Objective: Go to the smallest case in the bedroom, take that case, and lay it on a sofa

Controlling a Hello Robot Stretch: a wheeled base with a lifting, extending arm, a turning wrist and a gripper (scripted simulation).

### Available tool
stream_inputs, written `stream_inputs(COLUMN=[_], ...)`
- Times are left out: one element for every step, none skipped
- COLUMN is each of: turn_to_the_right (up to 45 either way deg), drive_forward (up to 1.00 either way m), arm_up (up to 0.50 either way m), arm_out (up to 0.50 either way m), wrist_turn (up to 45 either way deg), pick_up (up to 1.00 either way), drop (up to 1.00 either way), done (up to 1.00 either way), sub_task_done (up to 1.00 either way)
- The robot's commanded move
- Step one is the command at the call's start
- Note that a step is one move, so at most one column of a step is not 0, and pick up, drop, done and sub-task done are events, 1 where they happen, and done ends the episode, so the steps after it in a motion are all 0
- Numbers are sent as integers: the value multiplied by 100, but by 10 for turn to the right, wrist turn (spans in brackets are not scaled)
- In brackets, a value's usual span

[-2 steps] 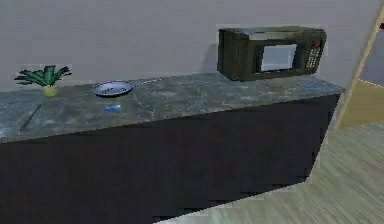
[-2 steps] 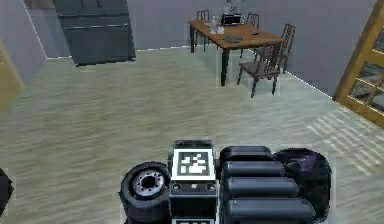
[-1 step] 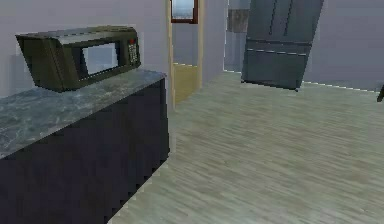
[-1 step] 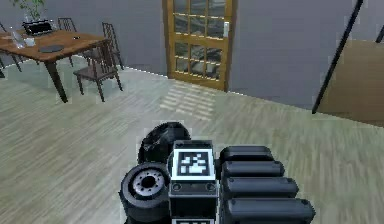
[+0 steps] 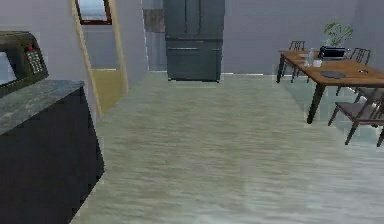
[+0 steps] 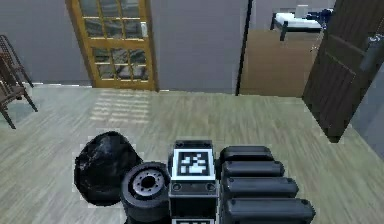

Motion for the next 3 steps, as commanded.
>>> stream_inputs(turn_to_the_right=[0, -180, 0], drive_forward=[30, 0, 100], arm_up=[0, 0, 0], arm_out=[0, 0, 0], wrist_turn=[0, 0, 0], pick_up=[0, 0, 0], drop=[0, 0, 0], done=[0, 0, 0], sub_task_done=[0, 0, 0])
